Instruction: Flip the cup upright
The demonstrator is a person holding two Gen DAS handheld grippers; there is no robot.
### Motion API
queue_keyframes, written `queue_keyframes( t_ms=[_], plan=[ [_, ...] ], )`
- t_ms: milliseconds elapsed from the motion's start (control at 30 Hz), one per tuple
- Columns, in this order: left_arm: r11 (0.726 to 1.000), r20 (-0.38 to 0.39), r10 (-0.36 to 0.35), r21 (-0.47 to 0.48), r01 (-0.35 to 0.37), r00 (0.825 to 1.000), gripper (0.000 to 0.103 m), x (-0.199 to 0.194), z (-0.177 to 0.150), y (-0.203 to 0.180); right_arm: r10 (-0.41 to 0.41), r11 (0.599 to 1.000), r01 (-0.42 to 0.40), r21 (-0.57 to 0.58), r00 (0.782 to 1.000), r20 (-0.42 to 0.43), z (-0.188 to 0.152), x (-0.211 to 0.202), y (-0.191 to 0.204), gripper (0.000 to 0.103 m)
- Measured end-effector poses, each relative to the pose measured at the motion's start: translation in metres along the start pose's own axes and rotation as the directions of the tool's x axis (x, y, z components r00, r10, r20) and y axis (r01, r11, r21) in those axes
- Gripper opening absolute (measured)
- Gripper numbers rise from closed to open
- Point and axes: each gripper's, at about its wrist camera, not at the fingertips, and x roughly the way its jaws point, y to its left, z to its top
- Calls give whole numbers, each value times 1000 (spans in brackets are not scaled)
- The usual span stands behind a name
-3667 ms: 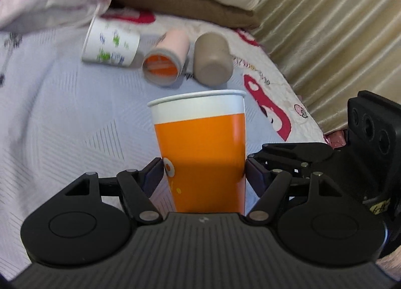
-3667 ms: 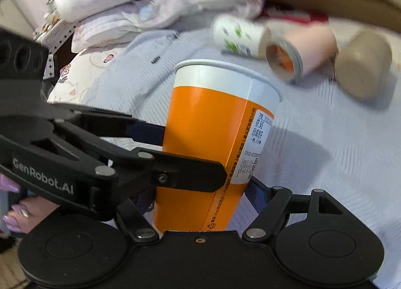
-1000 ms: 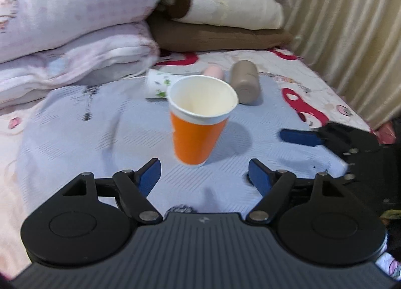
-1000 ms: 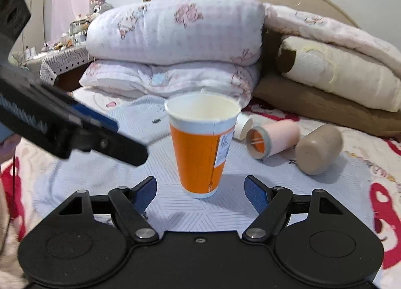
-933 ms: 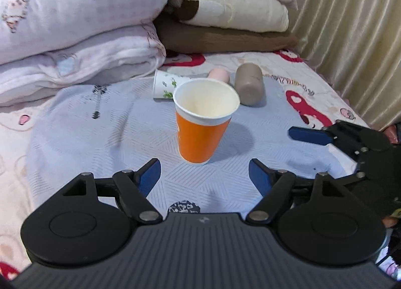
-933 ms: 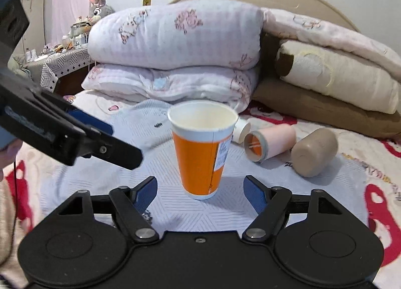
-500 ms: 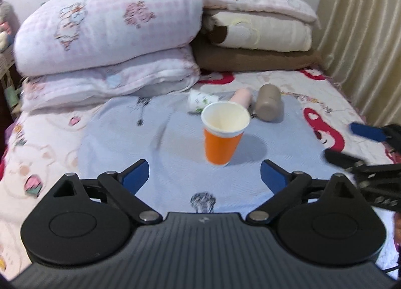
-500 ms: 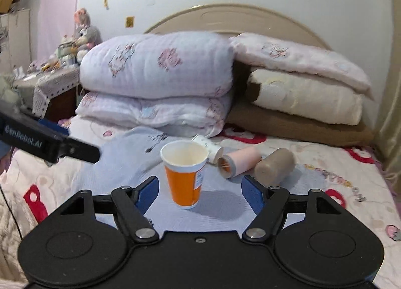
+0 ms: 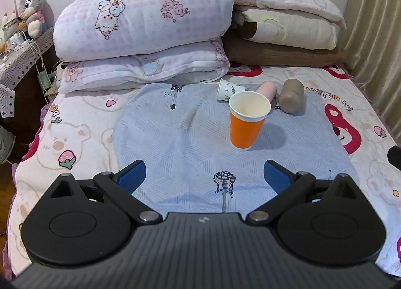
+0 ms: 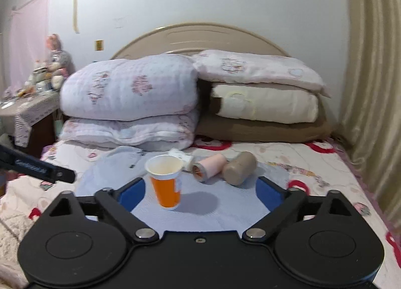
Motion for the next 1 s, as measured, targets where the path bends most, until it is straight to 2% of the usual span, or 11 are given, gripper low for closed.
queue_keyframes(
  t_ms=[67, 267, 567, 1000],
  plan=[
    [1000, 12, 13, -3, -13, 1000, 102, -6, -1, -1, -42, 999, 42, -5, 999, -10, -2, -3, 3, 101],
    [999, 32, 33, 1, -33, 999, 102, -17, -7, -3, -23, 999, 25, 34, 999, -40, -5, -6, 1, 101],
    [999, 1, 48, 7, -48, 999, 102, -12, -11, -4, -61, 997, 63, 48, 996, -60, -8, -4, 1, 101],
    [998, -44, 61, -23, -62, 997, 102, 2, -10, 6, -65, 997, 69, 45, 995, -82, -5, 0, 1, 101]
  ],
)
